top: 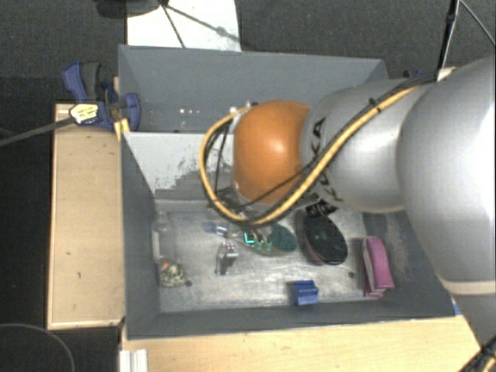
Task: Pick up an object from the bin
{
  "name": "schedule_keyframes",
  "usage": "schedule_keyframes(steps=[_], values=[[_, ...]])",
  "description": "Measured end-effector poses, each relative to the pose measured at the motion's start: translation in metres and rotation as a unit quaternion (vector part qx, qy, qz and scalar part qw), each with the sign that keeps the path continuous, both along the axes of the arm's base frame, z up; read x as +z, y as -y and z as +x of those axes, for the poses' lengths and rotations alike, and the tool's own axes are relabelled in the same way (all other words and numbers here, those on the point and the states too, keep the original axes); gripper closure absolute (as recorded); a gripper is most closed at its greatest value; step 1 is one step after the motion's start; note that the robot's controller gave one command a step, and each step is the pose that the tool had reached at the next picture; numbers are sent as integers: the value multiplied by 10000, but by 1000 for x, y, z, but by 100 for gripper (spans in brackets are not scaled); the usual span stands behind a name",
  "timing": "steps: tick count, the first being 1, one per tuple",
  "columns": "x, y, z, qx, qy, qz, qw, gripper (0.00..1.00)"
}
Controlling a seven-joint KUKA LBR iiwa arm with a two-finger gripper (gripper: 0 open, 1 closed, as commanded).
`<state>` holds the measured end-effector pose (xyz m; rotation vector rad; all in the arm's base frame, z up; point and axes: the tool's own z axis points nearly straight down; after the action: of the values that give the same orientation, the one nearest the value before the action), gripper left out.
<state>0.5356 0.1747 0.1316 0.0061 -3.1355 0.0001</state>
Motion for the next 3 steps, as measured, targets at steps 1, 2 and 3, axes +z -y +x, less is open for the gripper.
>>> schedule_keyframes(steps=[1,2,3], values=[[-23,50,-6,244,20,-10,9997,0],[-52,77,43,-222,55,2,9997,0],[-51,76,42,-238,51,10,9997,100]])
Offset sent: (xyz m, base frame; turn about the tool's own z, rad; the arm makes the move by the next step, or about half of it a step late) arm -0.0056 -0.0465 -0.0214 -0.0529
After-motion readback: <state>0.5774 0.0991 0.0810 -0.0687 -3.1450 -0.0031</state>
